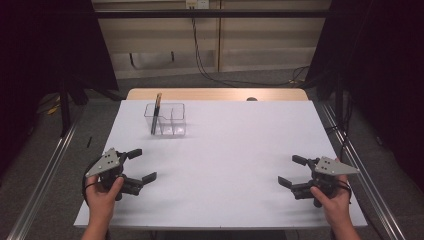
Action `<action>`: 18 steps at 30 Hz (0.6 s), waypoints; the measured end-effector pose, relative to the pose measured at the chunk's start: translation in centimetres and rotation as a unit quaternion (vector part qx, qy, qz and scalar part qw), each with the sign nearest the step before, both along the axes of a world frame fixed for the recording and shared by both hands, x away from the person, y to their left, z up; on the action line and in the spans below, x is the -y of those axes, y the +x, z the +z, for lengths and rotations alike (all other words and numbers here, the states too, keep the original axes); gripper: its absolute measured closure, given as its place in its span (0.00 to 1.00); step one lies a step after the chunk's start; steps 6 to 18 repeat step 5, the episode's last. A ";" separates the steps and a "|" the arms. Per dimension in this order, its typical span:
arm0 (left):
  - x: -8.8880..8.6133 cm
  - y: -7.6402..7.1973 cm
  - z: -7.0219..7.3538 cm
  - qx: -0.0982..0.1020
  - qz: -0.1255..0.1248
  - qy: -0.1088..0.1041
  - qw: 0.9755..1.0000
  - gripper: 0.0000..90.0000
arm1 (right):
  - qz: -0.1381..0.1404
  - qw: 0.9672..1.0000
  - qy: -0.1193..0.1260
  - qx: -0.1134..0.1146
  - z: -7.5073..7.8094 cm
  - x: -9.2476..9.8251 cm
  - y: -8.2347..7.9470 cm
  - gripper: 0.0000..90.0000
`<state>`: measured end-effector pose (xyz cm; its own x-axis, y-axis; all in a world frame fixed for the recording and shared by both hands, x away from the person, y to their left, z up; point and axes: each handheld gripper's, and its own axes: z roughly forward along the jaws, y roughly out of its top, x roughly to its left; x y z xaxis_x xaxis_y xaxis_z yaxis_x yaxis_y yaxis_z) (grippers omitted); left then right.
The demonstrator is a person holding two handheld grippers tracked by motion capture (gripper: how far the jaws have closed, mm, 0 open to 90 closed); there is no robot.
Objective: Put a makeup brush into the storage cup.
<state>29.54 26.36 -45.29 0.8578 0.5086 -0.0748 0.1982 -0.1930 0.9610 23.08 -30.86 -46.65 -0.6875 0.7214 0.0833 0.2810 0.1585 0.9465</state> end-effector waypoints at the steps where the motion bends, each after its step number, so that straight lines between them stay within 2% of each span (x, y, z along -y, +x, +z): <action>1: 0.0 0.0 0.0 0.000 -0.001 -0.001 1.000 0.00 | 0.000 1.000 0.000 0.000 0.0 0.0 0.0 0.05; 18: 0.0 0.0 -0.1 -0.001 0.000 -0.001 1.000 0.00 | 0.001 1.000 0.000 -0.001 0.0 -0.1 0.0 0.05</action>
